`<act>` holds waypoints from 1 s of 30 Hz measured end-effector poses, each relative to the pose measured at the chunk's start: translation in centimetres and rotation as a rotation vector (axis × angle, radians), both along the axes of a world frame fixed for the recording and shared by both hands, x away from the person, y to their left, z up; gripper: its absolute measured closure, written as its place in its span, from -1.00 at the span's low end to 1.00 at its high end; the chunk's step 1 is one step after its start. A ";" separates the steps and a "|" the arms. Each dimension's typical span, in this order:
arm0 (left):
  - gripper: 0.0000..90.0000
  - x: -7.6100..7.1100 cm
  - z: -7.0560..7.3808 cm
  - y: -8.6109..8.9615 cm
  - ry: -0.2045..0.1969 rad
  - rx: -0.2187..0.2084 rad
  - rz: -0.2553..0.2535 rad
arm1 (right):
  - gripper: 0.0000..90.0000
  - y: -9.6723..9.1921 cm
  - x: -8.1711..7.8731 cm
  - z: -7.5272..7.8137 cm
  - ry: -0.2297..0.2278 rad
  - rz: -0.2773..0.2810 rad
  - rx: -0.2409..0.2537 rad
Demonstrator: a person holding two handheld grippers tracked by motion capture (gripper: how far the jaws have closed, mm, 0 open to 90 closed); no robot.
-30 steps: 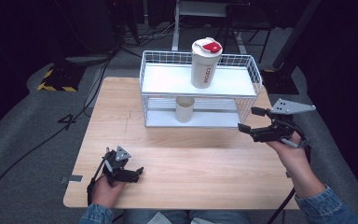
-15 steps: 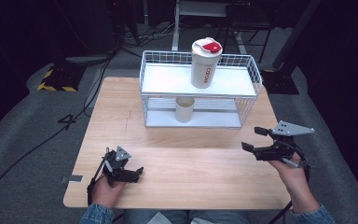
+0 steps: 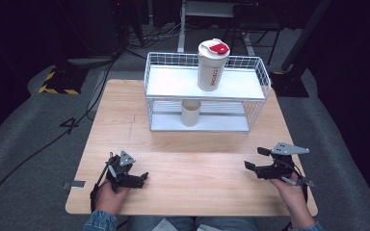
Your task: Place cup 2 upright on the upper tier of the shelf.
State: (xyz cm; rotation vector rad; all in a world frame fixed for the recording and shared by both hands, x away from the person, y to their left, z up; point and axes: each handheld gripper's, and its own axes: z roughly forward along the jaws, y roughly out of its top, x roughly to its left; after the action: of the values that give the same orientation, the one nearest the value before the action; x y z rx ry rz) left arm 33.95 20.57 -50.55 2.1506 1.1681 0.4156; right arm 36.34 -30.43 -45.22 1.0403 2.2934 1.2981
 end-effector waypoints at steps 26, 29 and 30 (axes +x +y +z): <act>-0.91 0.0 0.0 0.0 0.000 0.001 0.000 | -0.67 -1.1 -0.1 -5.2 0.085 -0.101 -0.148; -0.91 0.0 0.0 0.0 0.000 0.001 0.000 | -0.69 -0.9 -0.1 -5.2 0.072 -0.110 -0.182; -0.91 0.0 0.0 0.0 0.000 0.001 0.000 | -0.69 -0.9 -0.1 -5.2 0.072 -0.110 -0.182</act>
State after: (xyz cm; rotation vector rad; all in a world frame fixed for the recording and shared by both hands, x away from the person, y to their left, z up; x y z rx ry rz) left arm 33.96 20.58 -50.54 2.1514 1.1679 0.4156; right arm 36.20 -31.35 -50.46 1.1483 2.3192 1.0046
